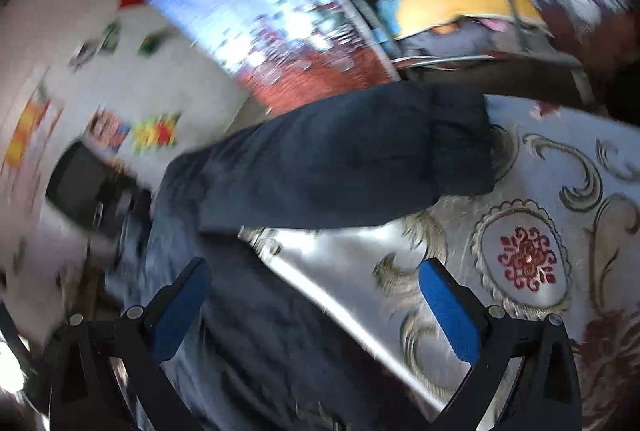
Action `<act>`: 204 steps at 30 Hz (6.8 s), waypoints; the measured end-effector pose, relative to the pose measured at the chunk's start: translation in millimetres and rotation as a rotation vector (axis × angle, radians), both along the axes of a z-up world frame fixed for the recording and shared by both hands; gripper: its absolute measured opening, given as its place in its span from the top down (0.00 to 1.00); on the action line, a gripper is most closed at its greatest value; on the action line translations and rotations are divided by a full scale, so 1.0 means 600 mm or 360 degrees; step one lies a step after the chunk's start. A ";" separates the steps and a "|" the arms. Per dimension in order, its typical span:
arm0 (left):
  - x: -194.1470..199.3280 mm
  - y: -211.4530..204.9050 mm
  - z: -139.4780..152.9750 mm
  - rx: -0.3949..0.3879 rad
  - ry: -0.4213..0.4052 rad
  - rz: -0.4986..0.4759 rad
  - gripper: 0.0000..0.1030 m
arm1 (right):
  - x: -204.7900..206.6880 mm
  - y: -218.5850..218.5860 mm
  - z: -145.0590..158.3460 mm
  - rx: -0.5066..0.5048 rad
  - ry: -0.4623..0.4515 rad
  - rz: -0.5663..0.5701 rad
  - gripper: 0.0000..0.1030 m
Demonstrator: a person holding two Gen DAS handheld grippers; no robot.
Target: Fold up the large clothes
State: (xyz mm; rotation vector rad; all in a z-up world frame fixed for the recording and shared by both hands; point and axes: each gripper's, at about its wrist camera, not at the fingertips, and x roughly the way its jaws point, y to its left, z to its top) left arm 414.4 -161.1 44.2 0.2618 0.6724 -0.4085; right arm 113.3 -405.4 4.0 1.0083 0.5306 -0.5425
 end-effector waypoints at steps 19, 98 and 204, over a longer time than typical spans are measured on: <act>0.213 -0.187 -0.145 -0.0008 0.0229 0.0146 0.01 | 0.008 -0.151 -0.062 0.0295 0.0012 -0.0560 0.77; 0.086 0.276 -0.136 -0.0480 0.0786 0.0166 0.11 | 0.341 0.444 -0.029 -0.1069 0.0127 0.1836 0.28; -0.121 0.746 0.104 -0.0059 -0.0244 0.1686 0.95 | 0.502 0.629 -0.010 -0.1394 -0.0038 0.1838 0.06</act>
